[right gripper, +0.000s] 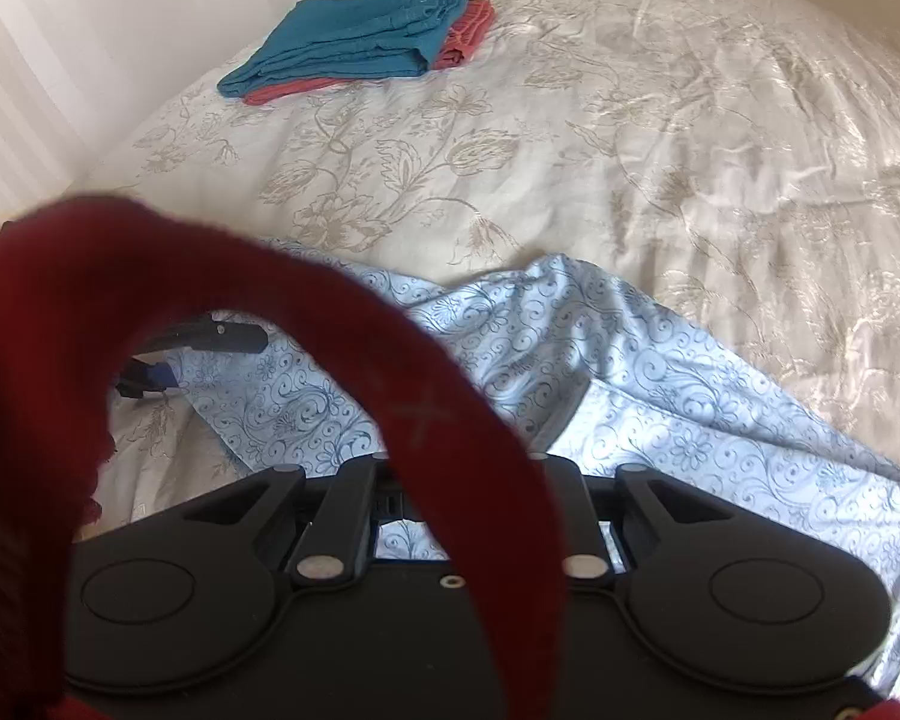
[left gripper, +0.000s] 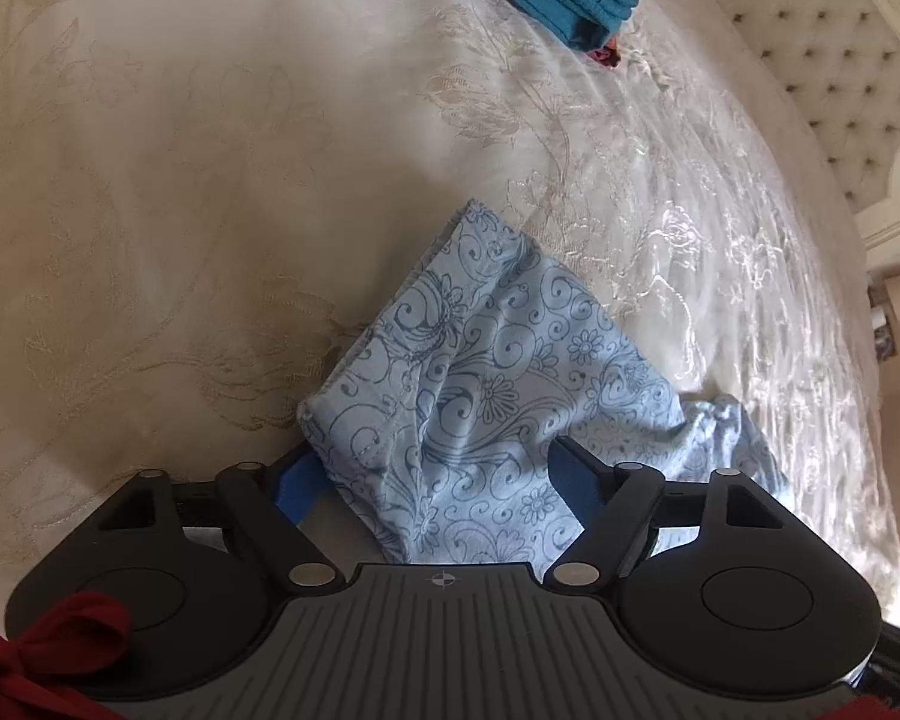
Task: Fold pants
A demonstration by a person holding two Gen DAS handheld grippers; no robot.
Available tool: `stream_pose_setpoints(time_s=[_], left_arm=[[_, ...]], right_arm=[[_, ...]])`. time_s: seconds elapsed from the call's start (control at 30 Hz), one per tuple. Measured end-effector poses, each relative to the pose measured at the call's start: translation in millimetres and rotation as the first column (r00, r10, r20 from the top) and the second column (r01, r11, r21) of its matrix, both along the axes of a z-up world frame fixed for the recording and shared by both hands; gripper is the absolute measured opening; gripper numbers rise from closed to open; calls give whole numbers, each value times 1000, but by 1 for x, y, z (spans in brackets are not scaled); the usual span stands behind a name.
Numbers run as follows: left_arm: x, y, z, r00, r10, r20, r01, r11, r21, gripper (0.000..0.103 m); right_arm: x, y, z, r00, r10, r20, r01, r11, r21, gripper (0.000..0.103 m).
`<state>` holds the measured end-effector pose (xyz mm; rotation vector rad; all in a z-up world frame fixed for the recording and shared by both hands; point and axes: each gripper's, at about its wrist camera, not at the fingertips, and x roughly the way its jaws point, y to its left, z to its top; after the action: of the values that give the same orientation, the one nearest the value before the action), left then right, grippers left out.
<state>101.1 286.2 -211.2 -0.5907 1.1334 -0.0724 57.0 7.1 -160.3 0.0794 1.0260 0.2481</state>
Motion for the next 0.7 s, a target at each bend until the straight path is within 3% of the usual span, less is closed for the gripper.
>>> stream_pose_setpoints(time_s=[0.03,0.13,0.23,0.33,0.4,0.53,0.7], left_arm=[[0,0,2,1000,17,-8,-17,1000,20,36],[-2,3,9,1000,26,11,-26,999,18,13],[-9,-3,33,995,21,98,-25,999,46,12],[-16,-20,65,984,-6,177,-10,996,87,12],[-21,-32,87,973,-29,230,7,995,97,12],[-37,-79,138,917,-168,362,102,975,195,12],[-60,-147,180,829,-304,470,221,949,223,12]], right_arm=[[-4,-3,1,1000,-9,-1,9,1000,-2,29],[-14,-16,-2,999,-52,-12,52,999,-11,29],[-18,-31,-14,996,-85,-42,84,996,-21,29],[-16,-38,-40,992,-58,-109,51,996,-67,29],[-13,-42,-59,984,-27,-176,19,999,-51,29],[-15,-55,-57,986,-10,-166,15,1000,27,29],[-33,-89,-28,995,-22,-93,32,994,105,29]])
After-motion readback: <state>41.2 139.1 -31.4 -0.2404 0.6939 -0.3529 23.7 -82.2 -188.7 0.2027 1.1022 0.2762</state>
